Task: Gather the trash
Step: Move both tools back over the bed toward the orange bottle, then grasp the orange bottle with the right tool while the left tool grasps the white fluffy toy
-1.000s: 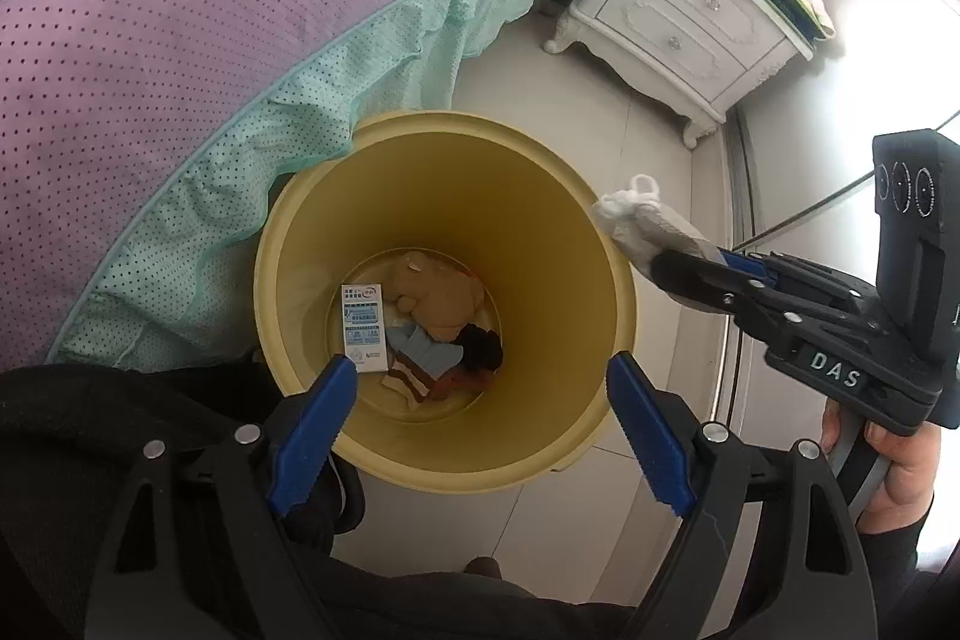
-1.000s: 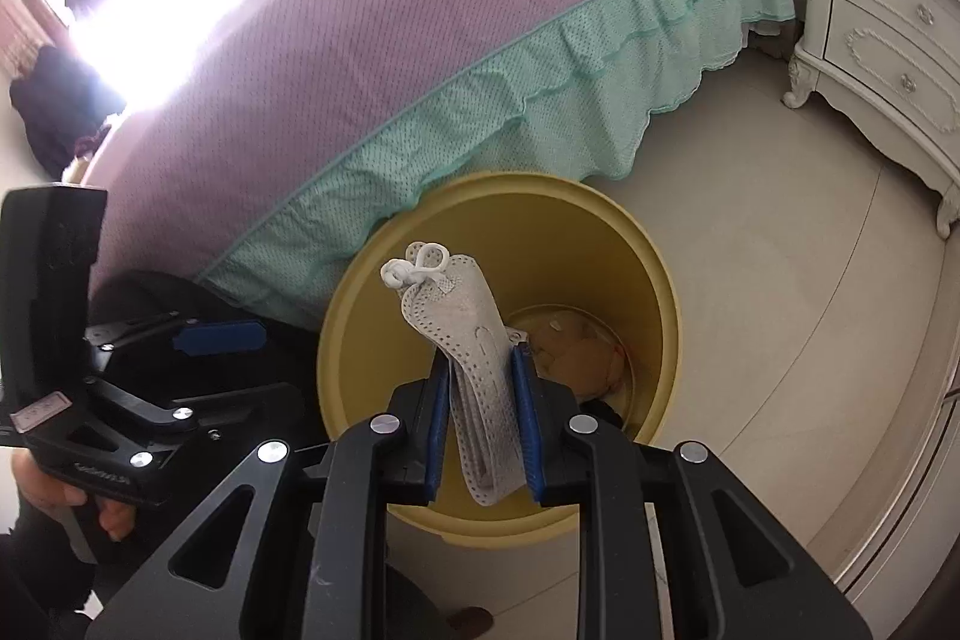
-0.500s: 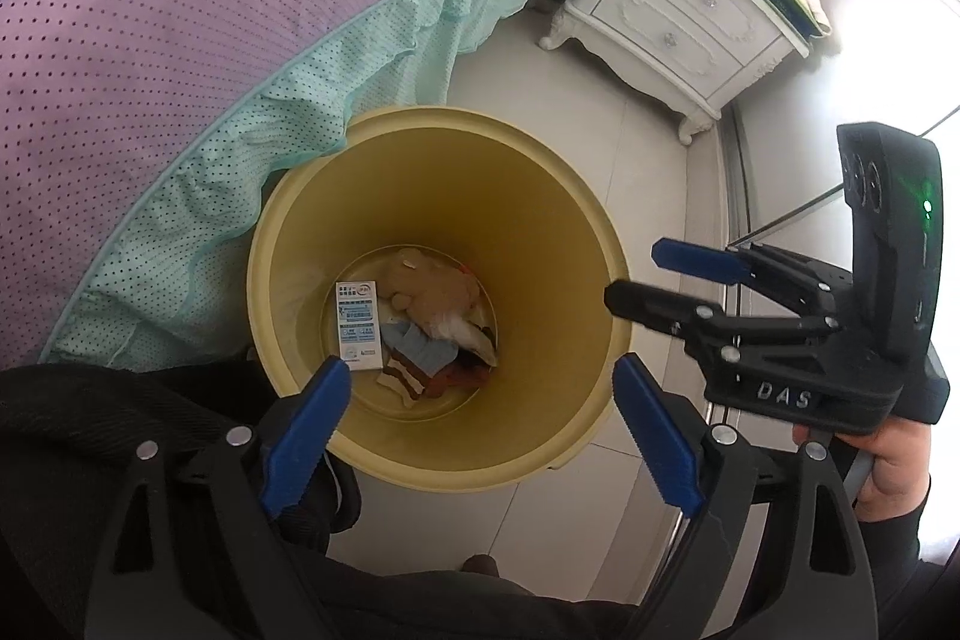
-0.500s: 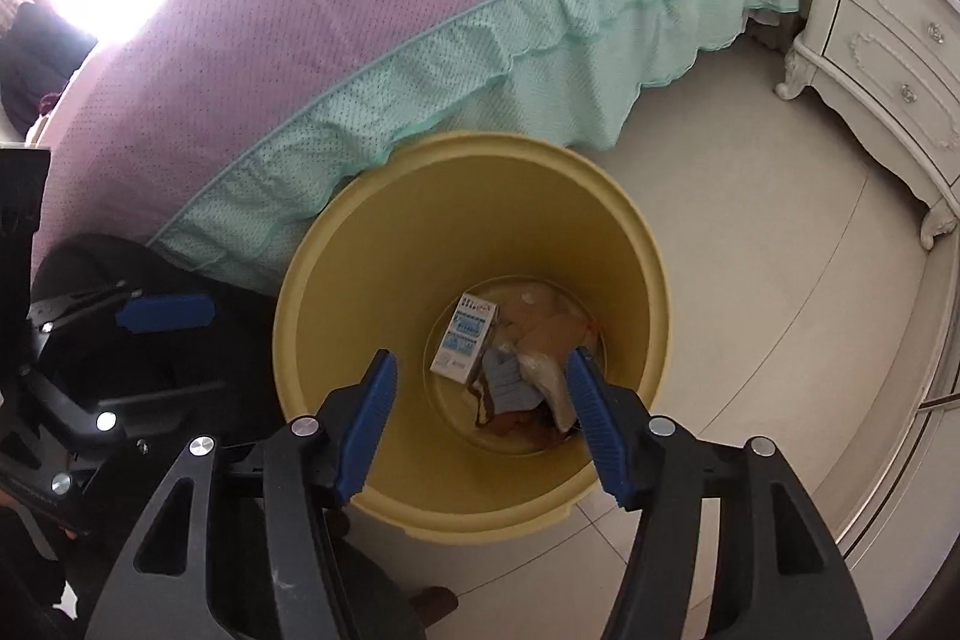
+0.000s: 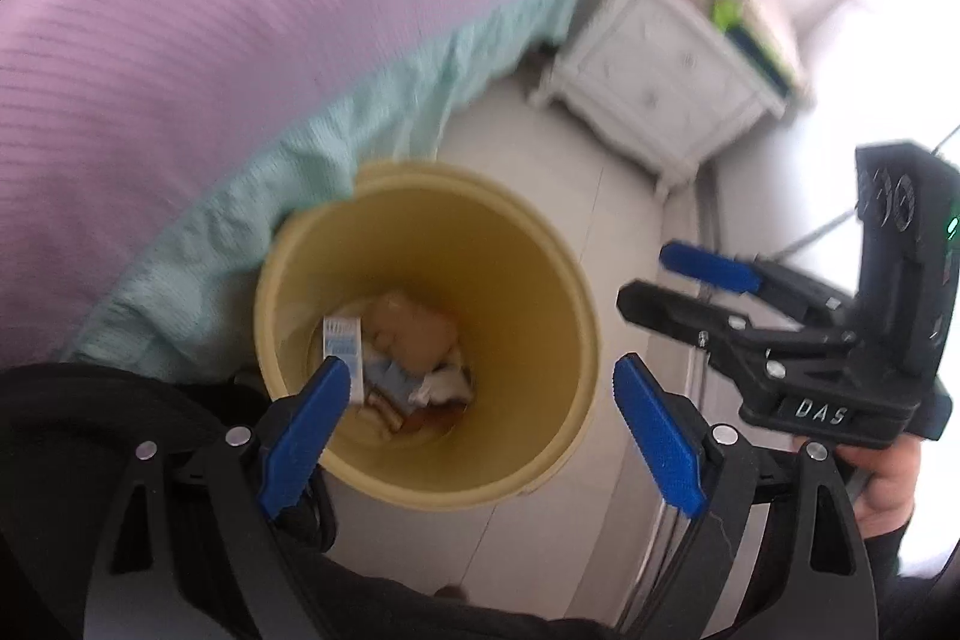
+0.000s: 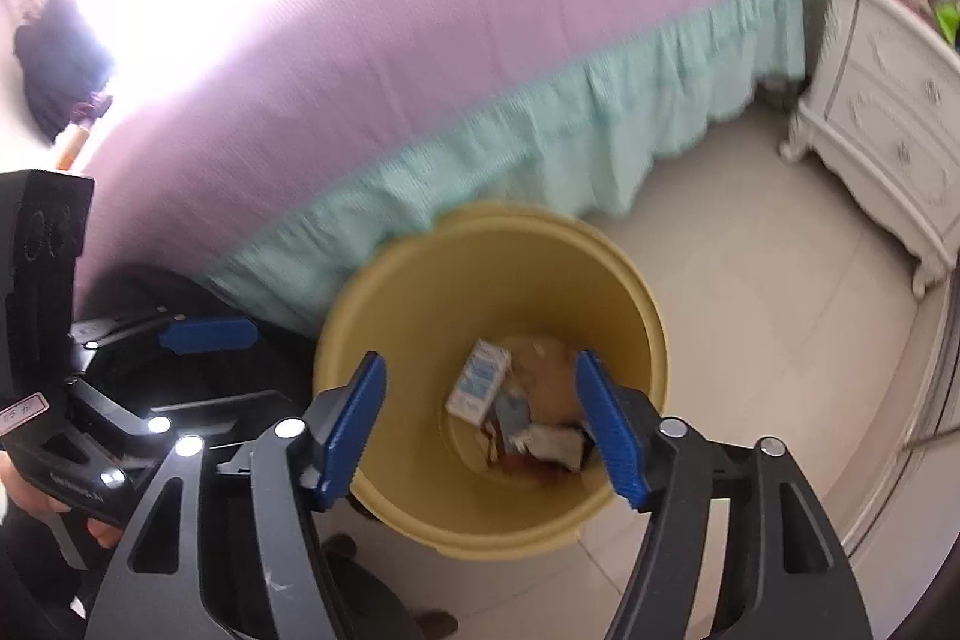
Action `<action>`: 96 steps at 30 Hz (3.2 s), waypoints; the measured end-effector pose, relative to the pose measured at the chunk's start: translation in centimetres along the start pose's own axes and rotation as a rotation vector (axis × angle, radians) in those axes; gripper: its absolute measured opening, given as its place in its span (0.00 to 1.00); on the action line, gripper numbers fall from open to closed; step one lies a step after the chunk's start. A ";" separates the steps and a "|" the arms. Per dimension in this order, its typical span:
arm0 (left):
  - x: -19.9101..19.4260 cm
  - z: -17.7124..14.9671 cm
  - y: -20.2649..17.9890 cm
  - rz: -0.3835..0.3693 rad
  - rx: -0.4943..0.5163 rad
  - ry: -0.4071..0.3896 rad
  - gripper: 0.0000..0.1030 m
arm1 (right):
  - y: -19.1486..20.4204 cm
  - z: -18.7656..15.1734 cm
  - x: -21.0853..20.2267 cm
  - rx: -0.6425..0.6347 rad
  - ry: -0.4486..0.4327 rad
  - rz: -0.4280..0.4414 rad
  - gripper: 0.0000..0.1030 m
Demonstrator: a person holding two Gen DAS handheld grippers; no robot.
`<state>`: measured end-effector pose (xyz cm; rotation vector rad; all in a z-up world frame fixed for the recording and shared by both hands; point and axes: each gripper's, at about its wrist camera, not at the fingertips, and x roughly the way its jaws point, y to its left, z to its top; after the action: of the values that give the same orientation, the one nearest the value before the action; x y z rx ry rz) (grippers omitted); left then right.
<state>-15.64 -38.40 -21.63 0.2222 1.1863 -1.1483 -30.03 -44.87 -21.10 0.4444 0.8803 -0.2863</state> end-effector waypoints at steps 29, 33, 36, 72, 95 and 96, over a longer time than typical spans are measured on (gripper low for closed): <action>-32.9 -9.3 19.3 0.628 -0.504 -0.580 0.96 | 34.7 10.8 -1.5 -0.598 -0.384 0.623 0.92; -33.6 -9.0 20.5 0.668 -0.489 -0.556 0.96 | 37.9 11.2 -0.5 -0.650 -0.339 0.609 0.92; -34.2 -8.8 21.4 0.691 -0.487 -0.552 0.96 | 39.6 11.8 0.3 -0.693 -0.334 0.578 0.92; -36.6 -4.4 32.1 0.811 -0.498 -0.487 0.96 | 53.7 18.1 17.4 -1.331 0.184 0.651 0.51; -37.1 2.8 40.5 0.802 -0.560 -0.499 0.96 | 47.4 22.9 14.5 -0.976 0.103 0.703 0.31; -37.1 3.1 40.9 0.790 -0.564 -0.501 0.96 | 47.2 23.2 14.5 -0.965 0.099 0.700 0.31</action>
<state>21.34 -0.07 -6.80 -0.0408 0.8010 -0.1337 14.15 -15.83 -7.69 -0.1584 0.8042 0.7921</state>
